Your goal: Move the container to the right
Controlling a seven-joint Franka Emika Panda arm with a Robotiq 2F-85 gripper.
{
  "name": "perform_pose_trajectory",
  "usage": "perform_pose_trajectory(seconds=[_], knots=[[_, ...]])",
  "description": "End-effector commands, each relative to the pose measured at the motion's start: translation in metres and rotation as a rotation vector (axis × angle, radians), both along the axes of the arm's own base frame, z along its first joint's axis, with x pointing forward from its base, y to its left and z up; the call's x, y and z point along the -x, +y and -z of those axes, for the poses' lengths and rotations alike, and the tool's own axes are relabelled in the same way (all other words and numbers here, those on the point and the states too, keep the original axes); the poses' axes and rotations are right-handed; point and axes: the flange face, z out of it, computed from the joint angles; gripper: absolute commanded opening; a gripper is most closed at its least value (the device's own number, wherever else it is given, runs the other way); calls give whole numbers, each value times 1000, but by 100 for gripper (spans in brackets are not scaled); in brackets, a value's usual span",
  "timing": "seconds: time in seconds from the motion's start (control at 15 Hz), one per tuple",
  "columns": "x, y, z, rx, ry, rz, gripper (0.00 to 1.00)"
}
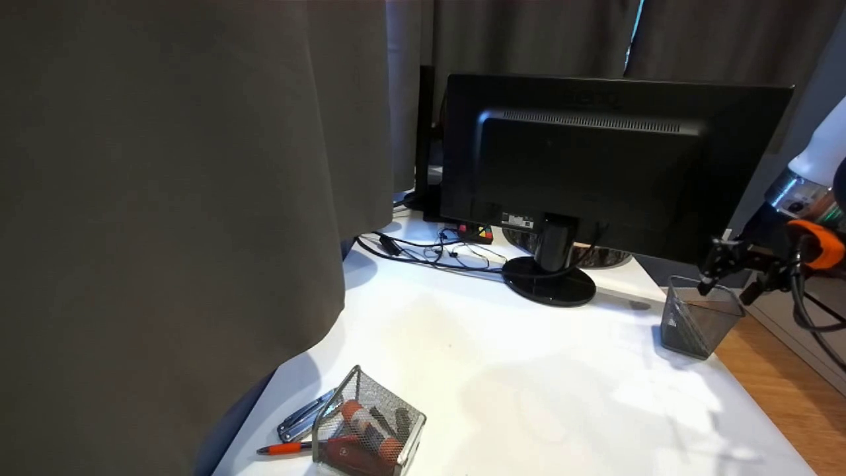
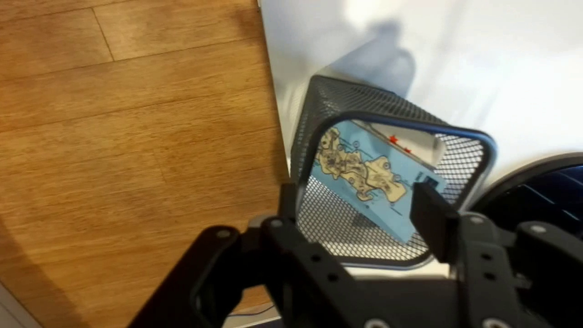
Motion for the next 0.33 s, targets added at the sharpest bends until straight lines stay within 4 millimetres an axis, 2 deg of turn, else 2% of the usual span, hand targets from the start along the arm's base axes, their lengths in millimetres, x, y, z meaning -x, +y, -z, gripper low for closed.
perform_pose_trajectory(seconds=[0.0,0.13,0.2,0.27], knots=[[16,18,-58,-21,-13,-25,98],[19,42,-77,-18,-59,-143,100],[2,25,-58,-19,-46,-70,100],[3,32,-67,-24,-58,-83,100]])
